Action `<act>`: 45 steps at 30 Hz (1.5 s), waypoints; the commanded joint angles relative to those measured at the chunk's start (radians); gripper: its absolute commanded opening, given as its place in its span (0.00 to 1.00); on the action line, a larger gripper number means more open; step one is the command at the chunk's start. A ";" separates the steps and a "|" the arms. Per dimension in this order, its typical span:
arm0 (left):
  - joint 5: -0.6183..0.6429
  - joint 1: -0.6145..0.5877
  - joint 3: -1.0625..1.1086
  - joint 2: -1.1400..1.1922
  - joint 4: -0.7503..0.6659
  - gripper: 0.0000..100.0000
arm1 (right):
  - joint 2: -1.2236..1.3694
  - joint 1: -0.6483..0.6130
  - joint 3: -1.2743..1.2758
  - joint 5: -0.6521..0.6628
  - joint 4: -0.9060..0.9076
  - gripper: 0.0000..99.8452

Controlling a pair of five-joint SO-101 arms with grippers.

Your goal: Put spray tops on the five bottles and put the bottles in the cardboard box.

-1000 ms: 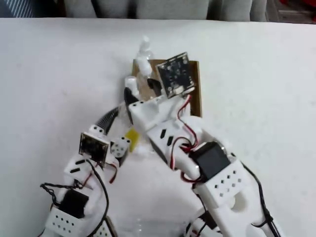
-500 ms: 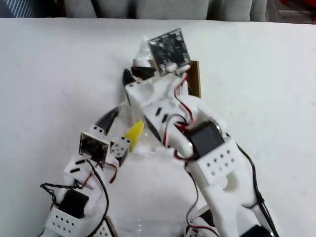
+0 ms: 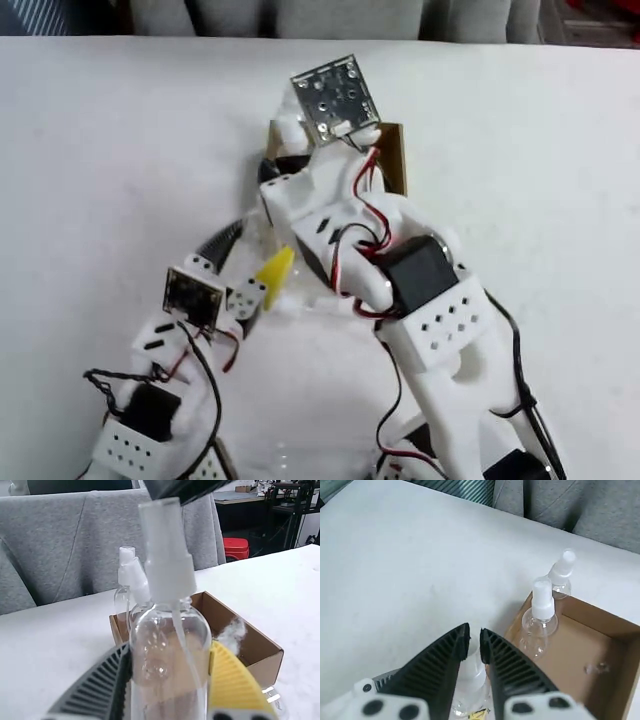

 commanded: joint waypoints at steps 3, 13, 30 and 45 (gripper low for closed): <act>0.005 -0.013 -0.003 -0.019 -0.035 0.02 | 0.002 0.008 -0.014 0.012 0.035 0.02; 0.005 -0.013 -0.003 -0.019 -0.035 0.02 | -0.022 0.010 -0.046 0.017 0.035 0.02; 0.012 -0.013 -0.038 -0.019 -0.043 0.02 | -0.139 0.271 -0.044 0.018 0.331 0.02; 0.253 -0.077 -0.175 0.047 -0.057 0.02 | -0.160 0.252 0.460 0.153 0.087 0.02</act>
